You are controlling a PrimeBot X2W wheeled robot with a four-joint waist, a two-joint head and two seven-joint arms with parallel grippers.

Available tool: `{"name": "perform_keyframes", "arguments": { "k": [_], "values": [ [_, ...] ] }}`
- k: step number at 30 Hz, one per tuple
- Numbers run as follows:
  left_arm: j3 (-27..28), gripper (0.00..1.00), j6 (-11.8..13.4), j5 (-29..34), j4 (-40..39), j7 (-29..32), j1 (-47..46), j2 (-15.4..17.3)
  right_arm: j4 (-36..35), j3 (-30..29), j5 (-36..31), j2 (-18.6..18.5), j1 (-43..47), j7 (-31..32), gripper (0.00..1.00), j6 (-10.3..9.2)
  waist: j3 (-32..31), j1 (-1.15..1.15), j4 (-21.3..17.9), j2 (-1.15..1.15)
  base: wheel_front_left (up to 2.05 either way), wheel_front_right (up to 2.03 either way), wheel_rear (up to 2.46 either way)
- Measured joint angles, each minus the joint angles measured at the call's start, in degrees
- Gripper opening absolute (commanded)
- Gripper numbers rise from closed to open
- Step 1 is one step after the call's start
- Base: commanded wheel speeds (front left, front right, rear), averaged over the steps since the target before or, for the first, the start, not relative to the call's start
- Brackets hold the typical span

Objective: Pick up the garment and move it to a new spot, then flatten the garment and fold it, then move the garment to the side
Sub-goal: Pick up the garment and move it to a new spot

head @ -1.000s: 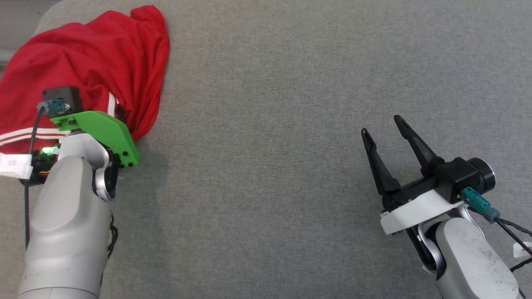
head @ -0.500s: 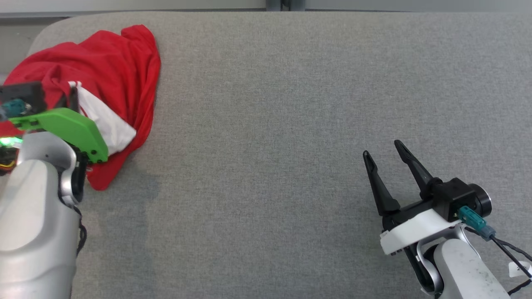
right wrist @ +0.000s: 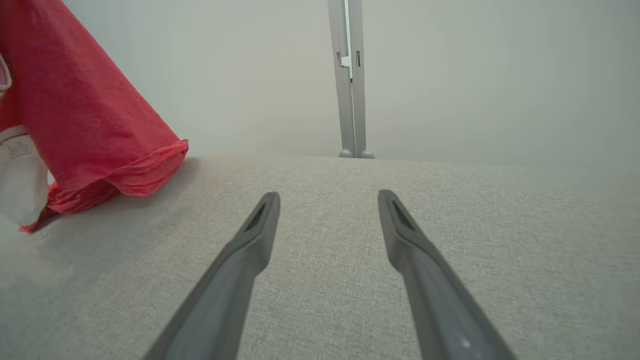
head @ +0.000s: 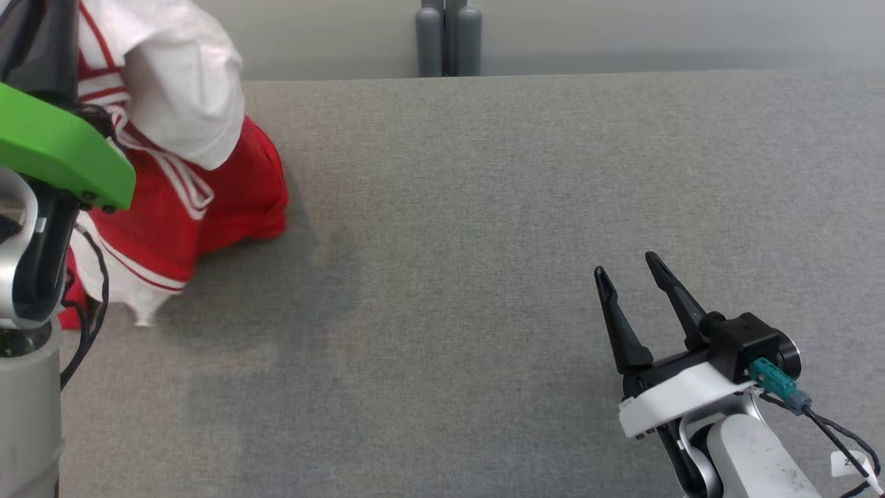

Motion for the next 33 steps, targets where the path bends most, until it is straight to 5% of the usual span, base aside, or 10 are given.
{"name": "perform_keyframes", "arguments": {
  "k": [4, 11, 18, 25, 33],
  "values": [
    [-3.3, 0.0, -0.9, -2.2, -7.3, 4.3, -2.8, -1.4, 0.1, -1.0, 0.3, 0.6, 0.3, 0.0, 1.0, 0.0, -0.5, 0.0, -3.1, 0.0, 0.0, 0.0, 0.0],
    [-10.6, 0.0, -1.1, -8.5, -12.9, 8.4, -7.4, -9.1, 0.1, -2.6, 0.4, 1.5, 0.9, 0.0, 1.0, 0.0, -1.1, 0.0, -9.8, 0.0, 0.0, 0.0, 0.0],
    [-13.2, 0.0, 3.0, -16.6, -11.4, 5.6, -7.3, -17.2, 0.3, -4.3, 0.7, 2.2, 1.5, 0.0, 1.0, -0.01, -1.4, 0.0, -17.2, 0.0, 0.0, 0.0, 0.0],
    [-12.5, 0.0, 6.6, -18.4, 2.2, -2.3, 4.7, -18.0, 0.7, -5.2, 1.3, 2.9, 2.6, 0.0, 1.0, -0.01, -1.4, 0.0, -24.1, 0.0, 0.0, 0.0, 0.0],
    [-10.5, 0.0, 3.9, -14.1, 27.1, -14.3, 12.9, -14.6, 0.8, -6.1, 1.4, 3.1, 3.5, 0.0, 1.0, -0.01, -1.1, 0.0, -26.9, 0.0, 0.0, 0.0, 0.0]
  ]
}}
